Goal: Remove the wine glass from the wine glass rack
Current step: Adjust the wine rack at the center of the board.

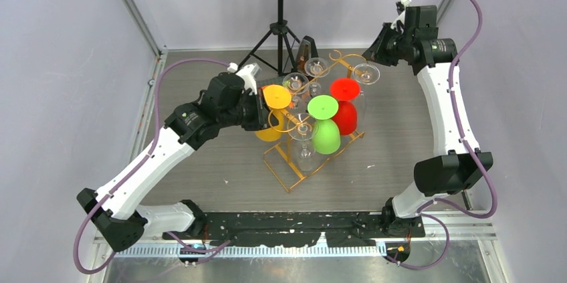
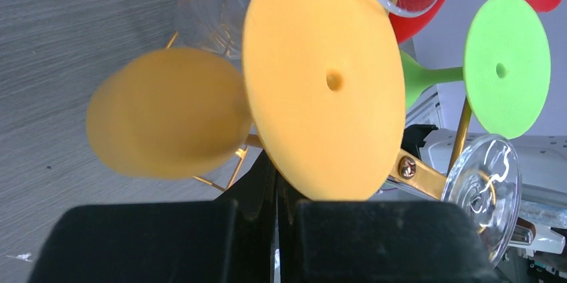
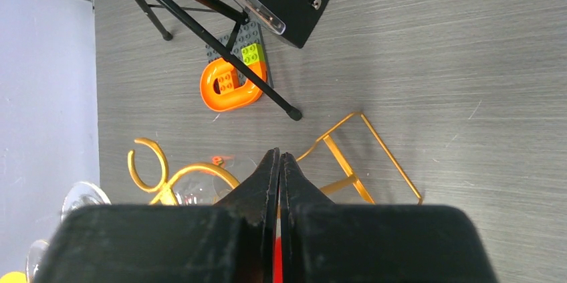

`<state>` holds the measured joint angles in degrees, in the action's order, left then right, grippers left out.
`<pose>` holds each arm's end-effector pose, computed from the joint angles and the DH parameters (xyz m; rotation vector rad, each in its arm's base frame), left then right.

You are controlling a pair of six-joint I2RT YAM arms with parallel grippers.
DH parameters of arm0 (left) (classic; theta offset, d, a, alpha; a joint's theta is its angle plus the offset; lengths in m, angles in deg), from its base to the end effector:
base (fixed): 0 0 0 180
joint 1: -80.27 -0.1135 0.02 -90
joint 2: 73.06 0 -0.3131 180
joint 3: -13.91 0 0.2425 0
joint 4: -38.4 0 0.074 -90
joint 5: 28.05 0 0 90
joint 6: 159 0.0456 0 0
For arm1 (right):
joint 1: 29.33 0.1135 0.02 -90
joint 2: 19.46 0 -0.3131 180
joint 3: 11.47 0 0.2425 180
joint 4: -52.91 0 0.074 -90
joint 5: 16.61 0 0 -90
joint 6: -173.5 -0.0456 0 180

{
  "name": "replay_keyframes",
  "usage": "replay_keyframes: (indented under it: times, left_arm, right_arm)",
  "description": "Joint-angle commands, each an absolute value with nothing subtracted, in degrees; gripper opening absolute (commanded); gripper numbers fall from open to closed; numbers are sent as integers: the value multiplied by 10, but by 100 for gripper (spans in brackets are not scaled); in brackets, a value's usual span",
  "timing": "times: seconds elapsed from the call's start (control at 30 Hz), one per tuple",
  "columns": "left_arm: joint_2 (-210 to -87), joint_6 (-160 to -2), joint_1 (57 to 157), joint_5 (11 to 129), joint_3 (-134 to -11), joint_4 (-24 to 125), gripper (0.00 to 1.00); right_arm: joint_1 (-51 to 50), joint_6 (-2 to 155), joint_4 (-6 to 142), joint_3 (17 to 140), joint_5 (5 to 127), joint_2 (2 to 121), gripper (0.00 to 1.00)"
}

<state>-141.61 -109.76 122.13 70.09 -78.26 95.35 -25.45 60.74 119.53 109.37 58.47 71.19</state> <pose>0.1649 -0.1564 0.4366 0.1110 2.3130 -0.9474 0.3266 0.0339 0.4784 0.2204 2.2248 0.5437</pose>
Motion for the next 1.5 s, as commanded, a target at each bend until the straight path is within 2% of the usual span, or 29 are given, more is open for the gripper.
replay_keyframes:
  times: [0.0, 0.47, 0.7, 0.87, 1.03, 1.17, 1.3, 1.47]
  left_arm:
    - [-1399, -1116, 1242, 698, -779, 906, 0]
    - [-1379, -1131, 1267, 656, -763, 908, 0]
    - [-1368, -1119, 1267, 627, -765, 931, 1]
    - [-1362, -1108, 1267, 604, -770, 947, 11]
    - [-1357, -1098, 1267, 594, -770, 963, 21]
    - [-1347, -1088, 1267, 579, -766, 976, 32]
    - [-1335, -1075, 1267, 554, -765, 994, 40]
    - [-1320, -1062, 1267, 541, -764, 1011, 46]
  right_arm:
    - [-247, 596, 1187, 1133, 554, 724, 6]
    - [-245, 599, 1193, 1158, 564, 750, 6]
    - [-248, 599, 1206, 1184, 596, 740, 14]
    - [-258, 601, 1223, 1210, 612, 732, 33]
    - [-267, 602, 1224, 1191, 619, 703, 44]
    - [-277, 602, 1222, 1161, 632, 653, 58]
    - [-284, 598, 1215, 1127, 646, 601, 66]
    - [-285, 595, 1216, 1083, 648, 540, 69]
